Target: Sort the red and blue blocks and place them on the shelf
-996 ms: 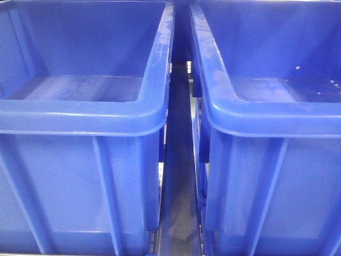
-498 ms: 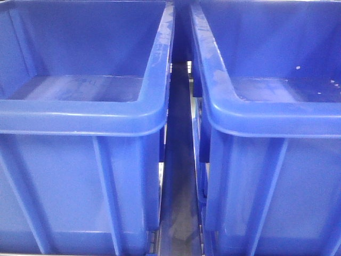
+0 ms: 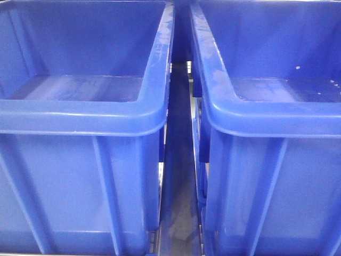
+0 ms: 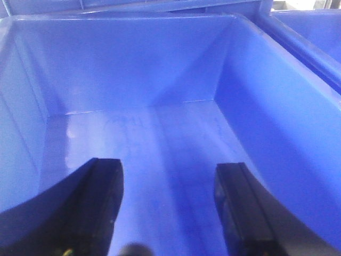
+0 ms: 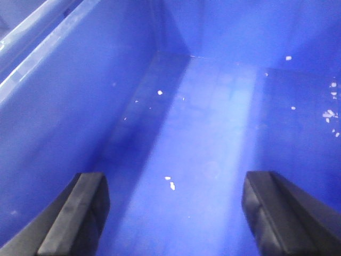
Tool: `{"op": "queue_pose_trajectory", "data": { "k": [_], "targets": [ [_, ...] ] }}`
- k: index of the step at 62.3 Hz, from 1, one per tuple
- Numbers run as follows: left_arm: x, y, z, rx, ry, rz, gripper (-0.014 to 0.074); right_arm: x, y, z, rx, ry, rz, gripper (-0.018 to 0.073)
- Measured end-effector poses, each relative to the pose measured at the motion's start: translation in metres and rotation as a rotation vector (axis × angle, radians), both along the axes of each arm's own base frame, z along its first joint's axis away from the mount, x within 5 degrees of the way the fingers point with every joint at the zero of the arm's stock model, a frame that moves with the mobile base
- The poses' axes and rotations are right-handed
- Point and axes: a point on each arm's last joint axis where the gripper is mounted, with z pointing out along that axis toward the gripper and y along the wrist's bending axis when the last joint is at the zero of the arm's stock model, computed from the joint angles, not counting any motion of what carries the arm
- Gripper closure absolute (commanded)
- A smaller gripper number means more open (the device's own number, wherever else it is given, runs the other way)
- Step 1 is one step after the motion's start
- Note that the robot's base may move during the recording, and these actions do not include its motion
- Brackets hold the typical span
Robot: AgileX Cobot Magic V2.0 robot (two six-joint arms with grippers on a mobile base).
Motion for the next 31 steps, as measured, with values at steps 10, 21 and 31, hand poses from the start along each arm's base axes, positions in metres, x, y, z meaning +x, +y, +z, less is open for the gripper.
{"op": "queue_pose_trajectory", "data": {
  "k": [10, 21, 31],
  "targets": [
    [0.0, 0.0, -0.001, 0.004, 0.011, -0.001, 0.016, 0.0, 0.0, 0.001, 0.002, -0.007, -0.001, -0.0066],
    [0.0, 0.0, 0.004, -0.012, -0.033, 0.001, 0.0276, 0.0, 0.0, 0.001, 0.002, -0.012, -0.001, -0.0066],
    [-0.008, 0.003, 0.014, -0.035, -0.096, 0.002, 0.0443, 0.001, 0.0, 0.006, 0.005, -0.027, -0.001, -0.0013]
  ]
}}
